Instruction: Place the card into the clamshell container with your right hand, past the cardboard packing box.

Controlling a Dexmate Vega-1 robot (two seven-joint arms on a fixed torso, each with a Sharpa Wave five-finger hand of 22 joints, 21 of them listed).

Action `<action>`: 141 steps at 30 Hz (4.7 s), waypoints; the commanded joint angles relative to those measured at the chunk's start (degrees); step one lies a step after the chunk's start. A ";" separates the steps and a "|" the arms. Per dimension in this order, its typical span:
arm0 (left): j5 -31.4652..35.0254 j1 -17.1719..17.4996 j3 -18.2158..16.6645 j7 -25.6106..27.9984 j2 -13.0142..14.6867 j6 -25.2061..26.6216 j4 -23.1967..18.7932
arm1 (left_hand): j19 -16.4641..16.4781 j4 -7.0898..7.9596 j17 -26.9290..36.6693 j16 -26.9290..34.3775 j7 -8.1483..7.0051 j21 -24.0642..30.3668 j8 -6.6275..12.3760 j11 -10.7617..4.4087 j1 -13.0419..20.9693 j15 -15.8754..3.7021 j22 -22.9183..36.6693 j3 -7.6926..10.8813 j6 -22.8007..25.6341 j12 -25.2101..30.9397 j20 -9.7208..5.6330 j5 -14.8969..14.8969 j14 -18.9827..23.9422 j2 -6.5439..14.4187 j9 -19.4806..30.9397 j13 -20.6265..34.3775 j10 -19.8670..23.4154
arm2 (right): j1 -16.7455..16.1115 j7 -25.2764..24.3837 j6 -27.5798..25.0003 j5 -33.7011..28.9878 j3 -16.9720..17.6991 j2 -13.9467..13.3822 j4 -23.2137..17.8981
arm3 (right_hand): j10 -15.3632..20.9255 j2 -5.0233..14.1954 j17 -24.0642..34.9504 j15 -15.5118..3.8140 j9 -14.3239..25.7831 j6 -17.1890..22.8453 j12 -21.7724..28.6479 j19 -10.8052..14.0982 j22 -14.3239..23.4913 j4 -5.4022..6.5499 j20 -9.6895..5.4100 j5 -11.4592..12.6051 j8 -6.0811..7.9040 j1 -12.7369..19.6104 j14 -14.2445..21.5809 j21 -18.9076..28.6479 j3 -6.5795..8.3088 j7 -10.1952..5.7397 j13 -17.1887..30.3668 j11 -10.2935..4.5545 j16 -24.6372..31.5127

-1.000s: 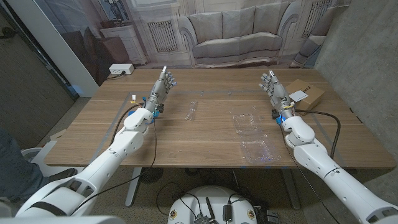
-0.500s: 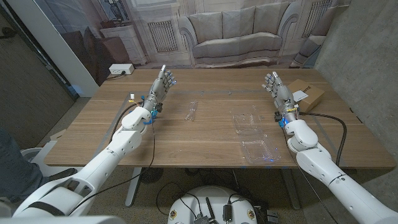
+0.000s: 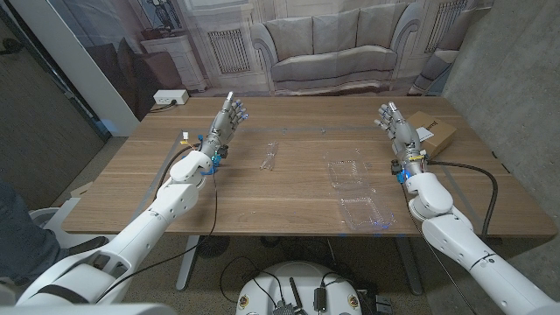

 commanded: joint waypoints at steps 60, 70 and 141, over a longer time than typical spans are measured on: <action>1.15 0.56 0.39 2.15 0.38 0.69 -2.07 | 1.73 -0.66 0.15 0.42 0.21 -1.85 0.24 0.34 1.15 0.32 0.43 -0.63 1.63 0.56 -2.63 -0.06 1.90 0.34 0.18 0.15 1.52 | -12.68 -15.98 -2.97 -16.90 10.44 0.39 -7.64 | 5.42 1.69 -0.05 -3.64 0.29 4.65 0.64 5.57 0.37 -7.30 -5.43 -0.51 0.70 12.62 6.09 -0.24 4.54 -3.78 0.07 -4.16 -0.40; 1.12 0.38 0.68 1.94 0.01 0.77 -1.63 | 1.56 -0.68 0.17 0.33 0.25 -2.20 0.17 0.22 1.19 0.38 0.45 -0.70 1.61 0.44 -2.37 -0.10 1.84 0.41 0.19 0.15 1.36 | -13.20 -16.82 -2.11 -18.10 11.44 1.31 -7.34 | 7.47 0.48 -0.05 -5.29 0.38 5.90 0.92 7.78 0.45 -8.24 -6.40 -0.44 0.79 17.03 8.23 0.03 5.49 -5.79 0.05 -6.36 -0.44; 1.00 0.36 1.23 0.94 -0.62 0.62 -0.25 | 1.21 -0.61 0.24 -0.09 0.26 -4.43 -0.11 0.31 1.08 0.51 0.55 -1.52 1.64 0.06 -1.79 -0.39 1.18 0.71 0.22 0.17 0.91 | -11.10 -34.60 -32.39 -46.90 5.48 -4.63 -11.82 | 14.32 0.37 0.32 -9.44 0.65 13.28 1.60 12.91 0.90 -7.32 -8.84 -0.03 2.14 26.07 14.32 1.02 7.71 -9.74 -0.17 -9.81 -0.36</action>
